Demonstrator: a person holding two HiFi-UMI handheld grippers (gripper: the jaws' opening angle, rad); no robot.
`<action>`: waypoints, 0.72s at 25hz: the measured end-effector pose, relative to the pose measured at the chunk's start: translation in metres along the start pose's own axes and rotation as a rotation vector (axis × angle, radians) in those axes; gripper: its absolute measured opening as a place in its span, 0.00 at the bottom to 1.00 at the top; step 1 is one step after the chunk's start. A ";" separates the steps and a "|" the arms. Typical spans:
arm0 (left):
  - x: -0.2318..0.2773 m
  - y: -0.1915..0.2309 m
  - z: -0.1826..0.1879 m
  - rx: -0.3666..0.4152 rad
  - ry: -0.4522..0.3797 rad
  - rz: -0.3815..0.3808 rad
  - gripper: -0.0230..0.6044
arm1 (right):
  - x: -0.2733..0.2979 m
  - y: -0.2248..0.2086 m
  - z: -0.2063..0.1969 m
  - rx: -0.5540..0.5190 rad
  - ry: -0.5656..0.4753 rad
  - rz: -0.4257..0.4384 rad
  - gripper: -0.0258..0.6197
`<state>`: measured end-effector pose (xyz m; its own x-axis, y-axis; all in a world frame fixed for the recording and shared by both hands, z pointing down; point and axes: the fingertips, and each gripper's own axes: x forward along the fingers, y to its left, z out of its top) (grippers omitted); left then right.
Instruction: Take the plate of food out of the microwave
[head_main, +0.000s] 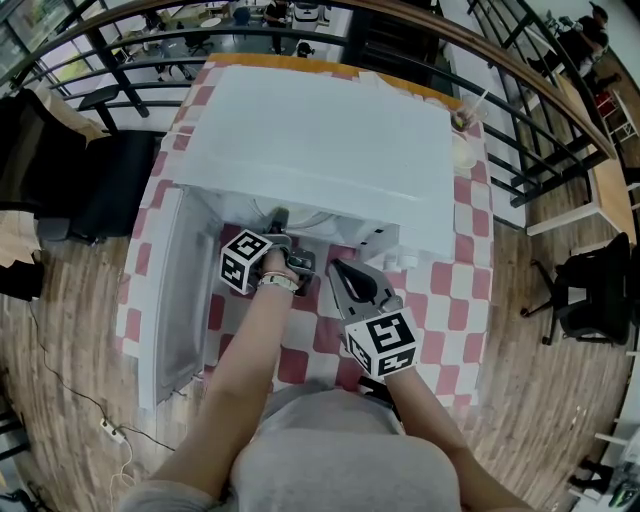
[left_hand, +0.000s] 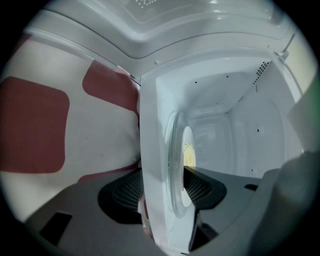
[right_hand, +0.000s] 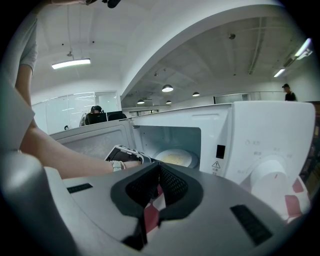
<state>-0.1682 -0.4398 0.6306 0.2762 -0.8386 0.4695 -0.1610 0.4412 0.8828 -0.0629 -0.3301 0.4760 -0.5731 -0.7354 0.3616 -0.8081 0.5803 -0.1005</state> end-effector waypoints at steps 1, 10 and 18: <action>-0.002 0.000 0.000 -0.002 -0.002 0.002 0.44 | 0.000 0.001 0.000 -0.001 0.000 0.000 0.08; -0.013 0.002 -0.002 -0.016 0.006 0.025 0.38 | -0.004 0.007 0.003 -0.004 -0.016 0.005 0.08; -0.024 -0.002 -0.004 -0.006 0.010 0.037 0.24 | -0.007 0.008 0.004 0.005 -0.025 -0.001 0.08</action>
<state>-0.1710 -0.4188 0.6177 0.2799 -0.8182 0.5023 -0.1660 0.4740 0.8647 -0.0661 -0.3214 0.4693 -0.5753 -0.7445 0.3387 -0.8095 0.5776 -0.1051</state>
